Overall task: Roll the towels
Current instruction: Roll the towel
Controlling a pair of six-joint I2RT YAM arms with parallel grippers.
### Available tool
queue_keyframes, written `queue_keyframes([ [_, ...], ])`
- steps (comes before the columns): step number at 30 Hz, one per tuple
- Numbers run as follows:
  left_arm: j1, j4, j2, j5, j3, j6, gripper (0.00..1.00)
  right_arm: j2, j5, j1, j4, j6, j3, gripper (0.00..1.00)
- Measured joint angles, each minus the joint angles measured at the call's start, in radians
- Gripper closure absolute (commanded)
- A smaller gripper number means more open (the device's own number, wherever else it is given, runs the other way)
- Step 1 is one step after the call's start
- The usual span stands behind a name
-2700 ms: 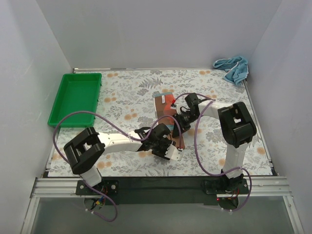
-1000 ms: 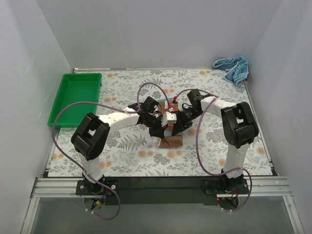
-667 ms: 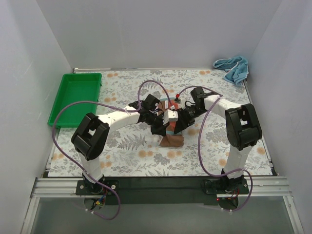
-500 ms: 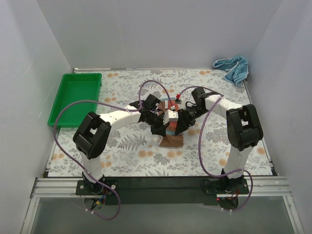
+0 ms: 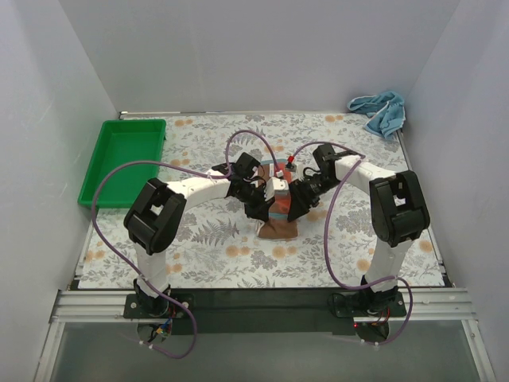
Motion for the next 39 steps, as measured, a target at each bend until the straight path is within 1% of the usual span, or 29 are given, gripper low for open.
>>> queue_keyframes([
  [1, 0.000, 0.000, 0.000, 0.000, 0.000, -0.002, 0.95, 0.002, 0.001, 0.001, 0.002, 0.002, -0.003, 0.44],
  [2, 0.000, 0.001, 0.000, 0.000, 0.000, -0.003, 0.94, 0.005, 0.001, 0.002, 0.009, 0.007, -0.008, 0.52],
  [4, 0.000, 0.002, 0.000, -0.001, 0.000, -0.004, 0.93, 0.015, 0.005, 0.003, 0.021, 0.015, -0.019, 0.60],
  [5, 0.000, 0.003, 0.000, -0.002, 0.000, -0.006, 0.91, 0.019, 0.011, 0.004, 0.031, 0.019, -0.026, 0.67],
  [7, 0.000, 0.005, 0.000, -0.002, 0.000, -0.007, 0.88, 0.034, 0.026, 0.004, 0.045, 0.029, -0.035, 0.72],
  [8, 0.000, 0.006, 0.000, -0.003, 0.000, -0.008, 0.84, 0.041, 0.036, 0.004, 0.051, 0.035, -0.038, 0.77],
  [11, 0.000, 0.009, 0.000, -0.009, 0.000, -0.011, 0.76, 0.070, 0.063, 0.003, 0.079, 0.047, -0.048, 0.81],
  [12, 0.000, 0.010, 0.000, -0.012, 0.000, -0.011, 0.70, 0.077, 0.066, 0.003, 0.087, 0.052, -0.051, 0.82],
  [15, 0.000, 0.015, -0.002, -0.031, 0.000, -0.009, 0.59, 0.084, 0.073, 0.003, 0.098, 0.074, -0.052, 0.83],
  [17, 0.000, 0.028, -0.014, -0.043, -0.012, -0.001, 0.54, 0.085, 0.076, 0.003, 0.103, 0.086, -0.052, 0.83],
  [20, 0.000, 0.055, -0.080, -0.061, -0.076, 0.037, 0.38, 0.085, 0.080, 0.003, 0.106, 0.098, -0.052, 0.83],
  [23, -0.003, 0.065, -0.181, -0.083, -0.145, 0.088, 0.38, 0.086, 0.082, 0.003, 0.108, 0.106, -0.052, 0.83],
  [25, -0.025, 0.085, -0.243, -0.127, -0.177, 0.130, 0.38, 0.086, 0.084, 0.004, 0.108, 0.112, -0.052, 0.83],
  [27, -0.073, 0.117, -0.288, -0.179, -0.207, 0.177, 0.39, 0.086, 0.087, 0.003, 0.108, 0.118, -0.052, 0.83],
  [29, -0.147, 0.160, -0.314, -0.243, -0.245, 0.232, 0.41, 0.086, 0.087, 0.004, 0.108, 0.120, -0.052, 0.83],
  [33, -0.261, 0.212, -0.296, -0.324, -0.300, 0.310, 0.45, 0.087, 0.090, 0.004, 0.105, 0.123, -0.047, 0.83],
  [35, -0.281, 0.223, -0.266, -0.356, -0.304, 0.338, 0.46, 0.089, 0.094, 0.005, 0.101, 0.123, -0.042, 0.83],
  [38, -0.283, 0.251, -0.218, -0.396, -0.303, 0.370, 0.48, 0.090, 0.098, 0.004, 0.097, 0.123, -0.038, 0.83],
  [39, -0.284, 0.259, -0.209, -0.405, -0.303, 0.379, 0.51, 0.090, 0.098, 0.004, 0.095, 0.123, -0.037, 0.83],
])
